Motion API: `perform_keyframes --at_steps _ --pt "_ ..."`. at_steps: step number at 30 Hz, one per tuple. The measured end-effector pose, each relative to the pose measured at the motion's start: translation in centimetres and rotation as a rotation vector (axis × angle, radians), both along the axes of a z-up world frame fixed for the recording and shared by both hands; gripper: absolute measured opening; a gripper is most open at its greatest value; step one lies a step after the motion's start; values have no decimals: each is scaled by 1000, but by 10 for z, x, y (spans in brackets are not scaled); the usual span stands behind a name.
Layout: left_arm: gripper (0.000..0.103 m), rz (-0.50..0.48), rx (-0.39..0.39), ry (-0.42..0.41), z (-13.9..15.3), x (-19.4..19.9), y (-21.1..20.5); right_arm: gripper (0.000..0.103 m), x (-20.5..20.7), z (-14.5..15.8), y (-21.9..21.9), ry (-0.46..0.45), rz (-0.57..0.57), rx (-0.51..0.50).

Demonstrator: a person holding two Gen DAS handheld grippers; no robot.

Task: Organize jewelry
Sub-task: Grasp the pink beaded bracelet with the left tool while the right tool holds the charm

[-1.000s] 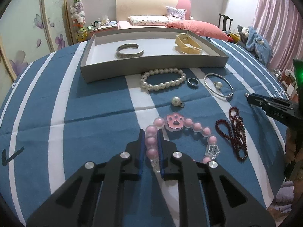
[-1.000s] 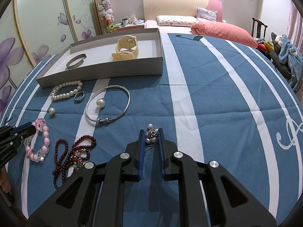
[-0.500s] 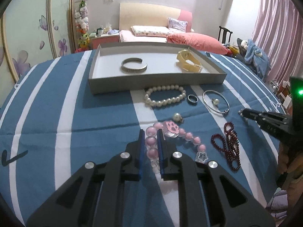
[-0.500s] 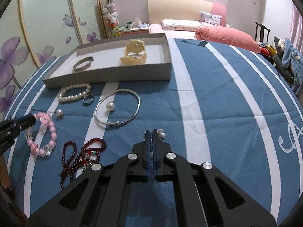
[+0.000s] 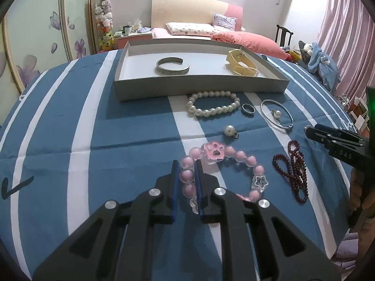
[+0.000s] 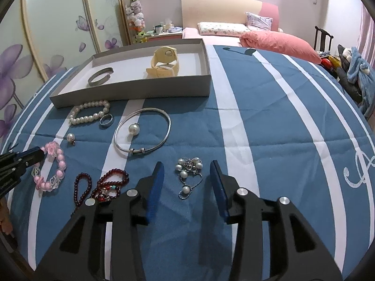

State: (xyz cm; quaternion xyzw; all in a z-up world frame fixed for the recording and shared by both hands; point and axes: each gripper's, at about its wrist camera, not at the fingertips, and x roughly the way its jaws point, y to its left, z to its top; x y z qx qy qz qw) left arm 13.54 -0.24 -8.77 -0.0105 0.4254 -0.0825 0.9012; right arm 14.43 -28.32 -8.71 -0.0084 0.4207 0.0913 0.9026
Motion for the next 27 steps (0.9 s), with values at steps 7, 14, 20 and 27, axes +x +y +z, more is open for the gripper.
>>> perform_keyframes --at_steps 7,14,20,27 --pt "16 8 -4 16 -2 3 0 7 3 -1 -1 9 13 3" --pt "38 -1 10 15 -2 3 -1 7 -3 6 -7 -26 -2 38" --pt "14 -33 48 18 -3 3 -9 7 0 7 -6 -27 5 49" --pt "13 -36 -12 -19 3 -4 -6 7 -5 14 -9 -56 2 86"
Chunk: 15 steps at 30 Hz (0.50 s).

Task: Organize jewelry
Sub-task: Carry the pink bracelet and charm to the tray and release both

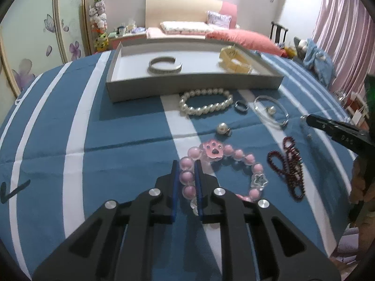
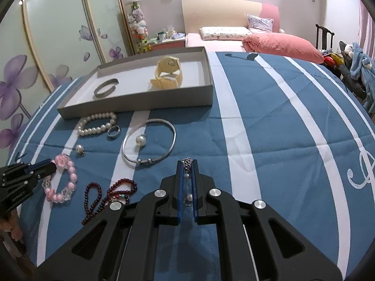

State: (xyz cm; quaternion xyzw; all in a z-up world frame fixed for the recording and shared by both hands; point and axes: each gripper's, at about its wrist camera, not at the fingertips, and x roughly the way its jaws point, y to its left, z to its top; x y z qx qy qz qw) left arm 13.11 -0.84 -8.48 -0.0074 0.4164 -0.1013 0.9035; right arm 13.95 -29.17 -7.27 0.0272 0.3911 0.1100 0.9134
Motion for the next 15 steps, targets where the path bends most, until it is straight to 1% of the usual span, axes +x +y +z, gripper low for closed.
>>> perform_keyframes --at_steps 7,12,15 --pt "13 -10 -52 -132 27 -17 0 7 -12 23 0 -111 -5 32" --pt "13 -17 -81 -200 41 -24 1 7 -16 35 2 -170 -5 47" --pt "13 -21 -85 -235 48 -28 -1 7 -17 41 2 -202 -4 61"
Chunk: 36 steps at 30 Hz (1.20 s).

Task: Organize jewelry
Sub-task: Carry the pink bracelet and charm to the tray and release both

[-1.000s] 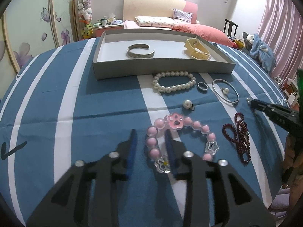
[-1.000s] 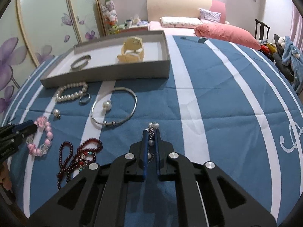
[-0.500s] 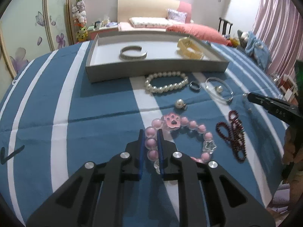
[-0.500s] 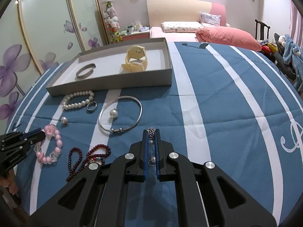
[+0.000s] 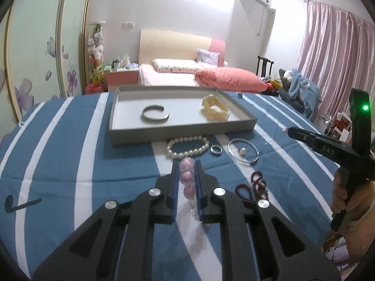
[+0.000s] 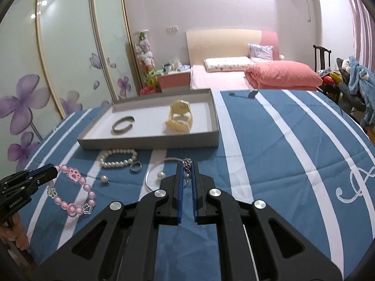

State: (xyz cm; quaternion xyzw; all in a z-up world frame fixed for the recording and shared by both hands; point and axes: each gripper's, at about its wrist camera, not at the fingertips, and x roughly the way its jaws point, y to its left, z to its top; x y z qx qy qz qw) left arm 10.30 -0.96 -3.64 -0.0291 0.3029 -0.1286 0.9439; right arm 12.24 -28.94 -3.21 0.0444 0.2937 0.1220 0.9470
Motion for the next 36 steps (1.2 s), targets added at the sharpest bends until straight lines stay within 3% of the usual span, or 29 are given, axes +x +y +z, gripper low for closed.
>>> perform_keyframes --at_steps 22,36 --pt "13 33 -29 -187 44 -5 3 7 -7 31 7 -160 10 23" --pt "13 66 -30 -286 66 17 -4 7 10 54 23 -254 26 22"
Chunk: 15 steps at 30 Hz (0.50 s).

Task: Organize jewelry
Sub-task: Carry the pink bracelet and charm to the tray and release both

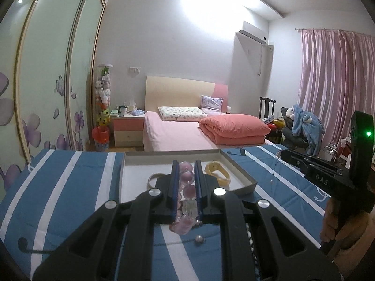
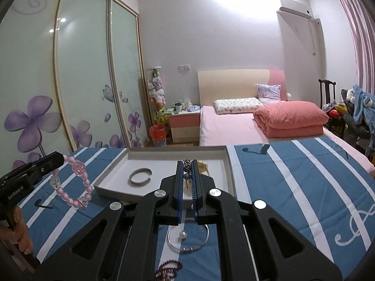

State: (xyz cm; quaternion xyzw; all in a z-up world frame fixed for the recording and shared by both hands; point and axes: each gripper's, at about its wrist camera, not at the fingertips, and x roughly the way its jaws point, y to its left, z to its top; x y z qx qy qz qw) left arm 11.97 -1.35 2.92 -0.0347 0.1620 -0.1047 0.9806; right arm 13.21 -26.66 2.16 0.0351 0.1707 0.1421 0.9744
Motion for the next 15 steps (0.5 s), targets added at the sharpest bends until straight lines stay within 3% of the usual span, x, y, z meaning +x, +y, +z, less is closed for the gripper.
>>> perform_keyframes --at_steps 15 --pt "13 19 -23 -40 10 72 -6 7 60 14 22 -80 7 17"
